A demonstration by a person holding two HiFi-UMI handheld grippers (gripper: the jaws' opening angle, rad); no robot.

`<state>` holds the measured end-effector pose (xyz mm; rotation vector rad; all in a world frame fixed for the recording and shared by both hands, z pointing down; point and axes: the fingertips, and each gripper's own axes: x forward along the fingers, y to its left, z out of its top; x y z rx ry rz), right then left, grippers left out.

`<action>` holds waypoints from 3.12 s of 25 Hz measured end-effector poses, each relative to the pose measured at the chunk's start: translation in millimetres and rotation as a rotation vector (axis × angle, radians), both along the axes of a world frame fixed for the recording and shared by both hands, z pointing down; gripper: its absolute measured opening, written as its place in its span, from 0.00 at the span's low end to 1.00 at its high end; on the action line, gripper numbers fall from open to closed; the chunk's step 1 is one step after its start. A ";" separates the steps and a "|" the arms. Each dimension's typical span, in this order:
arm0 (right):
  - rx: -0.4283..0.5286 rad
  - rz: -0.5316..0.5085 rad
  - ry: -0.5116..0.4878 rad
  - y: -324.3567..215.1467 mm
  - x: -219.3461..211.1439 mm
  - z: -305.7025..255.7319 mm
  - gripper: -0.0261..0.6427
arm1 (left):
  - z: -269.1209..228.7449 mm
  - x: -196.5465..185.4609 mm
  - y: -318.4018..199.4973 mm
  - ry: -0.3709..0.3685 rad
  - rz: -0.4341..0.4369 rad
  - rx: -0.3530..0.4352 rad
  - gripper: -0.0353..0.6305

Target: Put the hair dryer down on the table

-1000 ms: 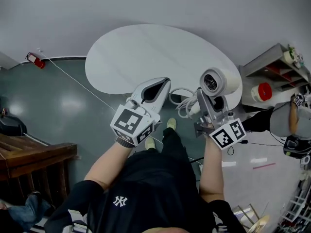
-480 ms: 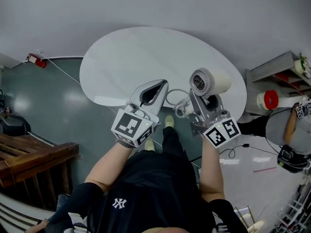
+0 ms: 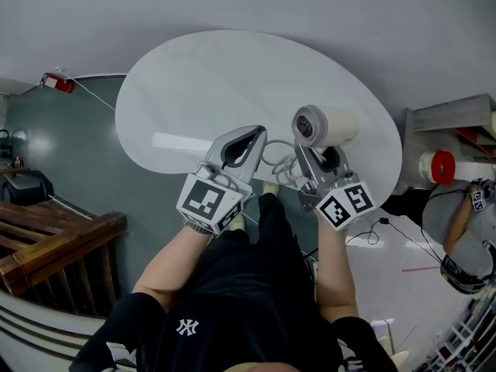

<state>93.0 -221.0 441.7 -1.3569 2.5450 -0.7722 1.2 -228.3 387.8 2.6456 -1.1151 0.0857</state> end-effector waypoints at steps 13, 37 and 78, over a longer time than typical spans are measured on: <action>-0.216 -0.003 0.000 -45.7 15.0 105.7 0.36 | 71.0 20.5 -42.6 -0.031 -0.045 -0.100 0.05; -0.575 0.018 0.050 -91.5 34.3 234.2 0.36 | 161.3 46.1 -94.4 -0.060 -0.070 -0.238 0.05; -0.686 0.166 0.142 -68.7 64.0 206.8 0.47 | 145.3 39.5 -70.1 -0.042 -0.015 -0.289 0.05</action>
